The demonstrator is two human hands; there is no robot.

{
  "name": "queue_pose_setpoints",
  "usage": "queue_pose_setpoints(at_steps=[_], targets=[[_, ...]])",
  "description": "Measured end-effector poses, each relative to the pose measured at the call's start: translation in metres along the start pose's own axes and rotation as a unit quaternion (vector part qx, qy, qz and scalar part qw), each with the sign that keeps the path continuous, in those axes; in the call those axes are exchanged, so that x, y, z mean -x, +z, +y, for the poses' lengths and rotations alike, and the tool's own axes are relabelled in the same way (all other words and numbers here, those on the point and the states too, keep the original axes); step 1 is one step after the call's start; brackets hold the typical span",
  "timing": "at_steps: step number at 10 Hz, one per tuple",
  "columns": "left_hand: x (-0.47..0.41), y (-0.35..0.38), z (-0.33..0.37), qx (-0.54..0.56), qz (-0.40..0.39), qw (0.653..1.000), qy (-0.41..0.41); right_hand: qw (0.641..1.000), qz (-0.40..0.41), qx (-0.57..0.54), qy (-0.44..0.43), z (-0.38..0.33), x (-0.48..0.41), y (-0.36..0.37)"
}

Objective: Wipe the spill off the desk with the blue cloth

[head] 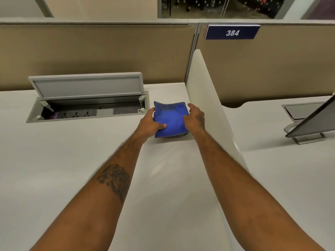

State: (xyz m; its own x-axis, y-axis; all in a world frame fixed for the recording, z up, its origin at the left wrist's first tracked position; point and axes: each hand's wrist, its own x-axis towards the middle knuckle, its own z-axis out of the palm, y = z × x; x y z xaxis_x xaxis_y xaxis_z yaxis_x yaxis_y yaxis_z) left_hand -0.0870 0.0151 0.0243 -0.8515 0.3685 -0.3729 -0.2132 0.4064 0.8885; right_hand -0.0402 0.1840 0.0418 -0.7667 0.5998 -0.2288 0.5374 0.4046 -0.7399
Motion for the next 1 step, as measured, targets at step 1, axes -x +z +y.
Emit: queue_pose_setpoints(at_steps=[1], targets=[[0.0007, -0.0015, -0.0090, -0.020, 0.033, 0.999, -0.015, 0.999, -0.020, 0.039, 0.008, 0.0071, 0.0063, 0.0060]])
